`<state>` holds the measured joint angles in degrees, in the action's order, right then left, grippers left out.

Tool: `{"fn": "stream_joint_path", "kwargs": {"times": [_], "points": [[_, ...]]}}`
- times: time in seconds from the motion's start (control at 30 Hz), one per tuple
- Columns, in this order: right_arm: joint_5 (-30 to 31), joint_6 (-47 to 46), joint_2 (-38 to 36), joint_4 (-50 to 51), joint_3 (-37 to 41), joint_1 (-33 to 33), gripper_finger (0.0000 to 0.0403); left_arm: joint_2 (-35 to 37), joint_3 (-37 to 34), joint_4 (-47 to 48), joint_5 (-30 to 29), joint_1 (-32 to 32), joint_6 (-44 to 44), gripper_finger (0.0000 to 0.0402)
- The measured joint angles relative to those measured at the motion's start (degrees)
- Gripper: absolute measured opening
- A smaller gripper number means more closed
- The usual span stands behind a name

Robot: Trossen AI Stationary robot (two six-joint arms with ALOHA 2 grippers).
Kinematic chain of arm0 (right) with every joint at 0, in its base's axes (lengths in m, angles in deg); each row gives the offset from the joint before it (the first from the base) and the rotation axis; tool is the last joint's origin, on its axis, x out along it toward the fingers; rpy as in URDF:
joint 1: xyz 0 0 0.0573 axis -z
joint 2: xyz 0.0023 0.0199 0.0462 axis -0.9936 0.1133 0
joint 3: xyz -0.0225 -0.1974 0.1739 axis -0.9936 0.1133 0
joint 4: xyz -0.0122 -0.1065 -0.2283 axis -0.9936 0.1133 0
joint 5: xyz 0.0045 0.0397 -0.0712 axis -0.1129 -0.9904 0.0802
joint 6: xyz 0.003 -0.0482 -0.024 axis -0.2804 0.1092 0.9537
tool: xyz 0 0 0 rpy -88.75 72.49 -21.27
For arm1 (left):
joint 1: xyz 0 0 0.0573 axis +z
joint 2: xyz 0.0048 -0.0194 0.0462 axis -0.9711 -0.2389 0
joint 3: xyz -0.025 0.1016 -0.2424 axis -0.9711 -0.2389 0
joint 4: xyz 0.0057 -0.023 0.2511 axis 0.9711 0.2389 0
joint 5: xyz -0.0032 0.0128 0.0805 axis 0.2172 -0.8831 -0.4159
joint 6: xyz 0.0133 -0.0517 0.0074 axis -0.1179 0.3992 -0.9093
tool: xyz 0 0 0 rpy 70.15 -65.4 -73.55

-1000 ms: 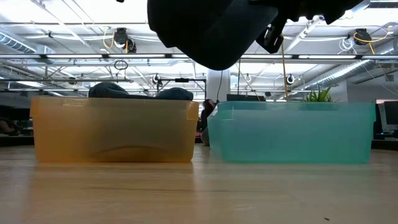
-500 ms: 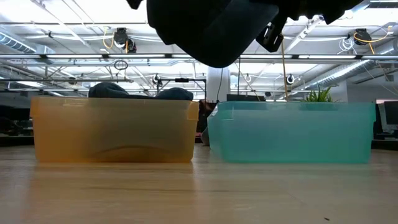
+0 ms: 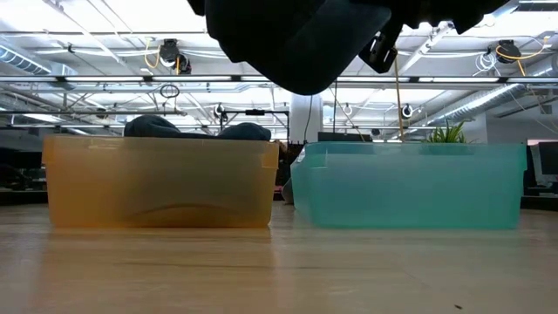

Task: Pick & Place hat
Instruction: Put the blue cap into the orange bin

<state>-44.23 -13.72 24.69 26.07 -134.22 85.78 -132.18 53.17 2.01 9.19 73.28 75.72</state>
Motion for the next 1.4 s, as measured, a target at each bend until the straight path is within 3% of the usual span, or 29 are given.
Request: {"fn": "stream_joint_path", "kwargs": {"times": [0.43,0.6,1.17,1.4], "points": [[0.1,-0.1,0.0,0.4,0.0,0.0,0.0,-0.1,0.0,-3.1,4.7,-1.0,4.9,0.0343],[0.1,0.0,0.0,0.3,0.0,0.0,0.0,-0.1,0.0,-4.5,6.8,-1.0,6.0,0.0282],[0.0,1.0,0.0,-0.1,0.0,0.0,0.0,0.0,0.0,-1.6,5.8,-0.5,7.5,0.0026],[0.2,4.1,0.0,-1.2,0.0,0.0,0.0006,-0.1,0.0,-1.0,6.1,0.3,5.7,0.0025]]}}
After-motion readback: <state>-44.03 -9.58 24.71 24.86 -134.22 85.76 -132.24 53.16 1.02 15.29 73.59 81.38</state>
